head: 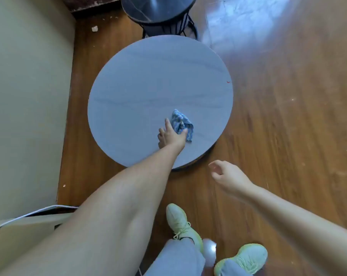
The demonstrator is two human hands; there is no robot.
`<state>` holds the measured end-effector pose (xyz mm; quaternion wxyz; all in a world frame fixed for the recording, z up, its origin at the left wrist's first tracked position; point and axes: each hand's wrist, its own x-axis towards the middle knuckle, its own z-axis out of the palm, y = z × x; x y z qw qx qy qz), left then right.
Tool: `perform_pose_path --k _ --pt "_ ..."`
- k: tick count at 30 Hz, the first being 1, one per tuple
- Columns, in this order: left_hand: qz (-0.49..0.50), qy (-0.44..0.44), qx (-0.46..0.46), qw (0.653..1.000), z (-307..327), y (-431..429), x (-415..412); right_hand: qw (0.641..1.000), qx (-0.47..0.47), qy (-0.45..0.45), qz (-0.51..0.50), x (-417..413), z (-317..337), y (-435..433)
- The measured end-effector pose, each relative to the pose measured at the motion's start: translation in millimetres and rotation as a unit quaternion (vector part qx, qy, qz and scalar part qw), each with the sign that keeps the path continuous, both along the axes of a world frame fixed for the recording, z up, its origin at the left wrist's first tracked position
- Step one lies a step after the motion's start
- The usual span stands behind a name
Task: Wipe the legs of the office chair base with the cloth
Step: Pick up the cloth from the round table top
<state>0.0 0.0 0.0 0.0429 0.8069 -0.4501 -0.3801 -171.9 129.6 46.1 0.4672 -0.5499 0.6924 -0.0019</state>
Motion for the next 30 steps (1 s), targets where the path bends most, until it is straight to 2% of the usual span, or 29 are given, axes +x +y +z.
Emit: perform_pose_path --k 5,8,13,15,18,21,24,27,30 --pt "0.022 -0.054 -0.062 0.996 -38 -43 -33 0.987 0.022 -0.093 -0.126 -41 -36 23" --pt "-0.016 -0.075 -0.058 0.995 -50 -33 -76 0.973 0.006 -0.094 -0.210 -77 -56 45" --pt "-0.154 0.011 -0.079 0.985 -53 35 -185 0.918 0.049 -0.134 -0.371 -144 -91 101" --pt "-0.225 0.073 -0.036 0.971 -53 73 -243 0.877 0.045 -0.151 -0.453 -180 -97 124" --pt "-0.249 0.172 0.072 0.950 -50 120 -340 0.795 0.011 -0.165 -0.584 -246 -97 158" --pt "-0.285 0.222 0.150 0.920 -48 154 -408 0.734 -0.037 -0.165 -0.657 -303 -97 183" --pt "-0.321 0.257 0.214 0.886 -50 192 -459 0.660 -0.065 -0.226 -0.713 -352 -96 207" --pt "-0.350 0.281 0.282 0.848 -61 218 -496 0.630 -0.061 -0.241 -0.736 -389 -104 225" --pt "-0.330 0.305 0.351 0.822 -71 222 -521 0.615 -0.067 -0.219 -0.755 -406 -122 234"
